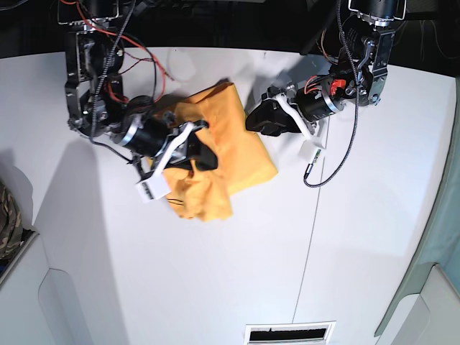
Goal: Layout the t-shirt on the table in an organized manner, then fold the t-shirt properly
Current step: 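Fold the strip end with the right gripper over onto the stack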
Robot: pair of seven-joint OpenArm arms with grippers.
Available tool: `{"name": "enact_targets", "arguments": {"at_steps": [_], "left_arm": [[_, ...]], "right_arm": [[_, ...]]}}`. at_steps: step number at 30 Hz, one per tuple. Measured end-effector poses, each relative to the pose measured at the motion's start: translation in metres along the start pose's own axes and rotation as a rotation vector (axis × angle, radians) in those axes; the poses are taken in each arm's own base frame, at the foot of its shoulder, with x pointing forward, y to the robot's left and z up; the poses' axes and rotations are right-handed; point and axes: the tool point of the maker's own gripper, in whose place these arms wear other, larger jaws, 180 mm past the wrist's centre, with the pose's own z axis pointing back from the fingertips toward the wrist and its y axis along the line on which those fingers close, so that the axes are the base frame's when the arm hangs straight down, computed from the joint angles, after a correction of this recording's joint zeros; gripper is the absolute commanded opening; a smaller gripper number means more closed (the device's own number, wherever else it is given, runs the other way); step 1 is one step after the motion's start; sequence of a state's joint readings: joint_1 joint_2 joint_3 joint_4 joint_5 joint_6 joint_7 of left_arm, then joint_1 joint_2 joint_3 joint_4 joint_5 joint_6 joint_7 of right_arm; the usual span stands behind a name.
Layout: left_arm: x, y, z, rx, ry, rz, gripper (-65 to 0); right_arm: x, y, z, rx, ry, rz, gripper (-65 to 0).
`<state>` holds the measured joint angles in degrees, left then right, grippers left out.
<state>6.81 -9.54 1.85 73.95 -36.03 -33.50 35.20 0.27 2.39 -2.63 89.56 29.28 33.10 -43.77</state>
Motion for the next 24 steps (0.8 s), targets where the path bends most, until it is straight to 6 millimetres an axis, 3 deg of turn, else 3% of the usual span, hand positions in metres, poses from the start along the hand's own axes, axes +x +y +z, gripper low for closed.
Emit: {"name": "enact_targets", "arguments": {"at_steps": [2, 3, 8, 17, 22, 24], "left_arm": [[0.003, 0.000, -0.001, 0.000, 0.003, -0.005, -32.1], [0.004, 0.001, -0.001, 0.002, 0.009, -0.009, -32.1], [0.013, 0.020, 0.010, 0.050, -0.022, 0.010, -32.1], [0.033, 0.084, 0.065, 0.177, -0.095, 0.083, -32.1], [0.047, 0.101, 0.093, 0.176, -0.157, 0.120, -32.2], [0.050, 0.101, 0.100, 0.154, -0.166, 0.123, -32.2]], "right_arm": [[-0.020, 0.017, -0.010, 0.020, 0.081, 0.072, -26.6], [-0.025, 0.026, -0.014, 0.039, 0.106, 0.098, -25.5], [-0.023, 0.050, -0.019, 0.086, 0.109, 0.156, -25.5], [0.029, 0.080, 0.000, 0.145, -0.050, 0.222, -25.5], [0.058, 0.077, 0.005, 0.110, -0.127, 0.281, -26.3], [0.066, 0.059, 0.008, 0.031, -0.135, 0.301, -35.4]]}}
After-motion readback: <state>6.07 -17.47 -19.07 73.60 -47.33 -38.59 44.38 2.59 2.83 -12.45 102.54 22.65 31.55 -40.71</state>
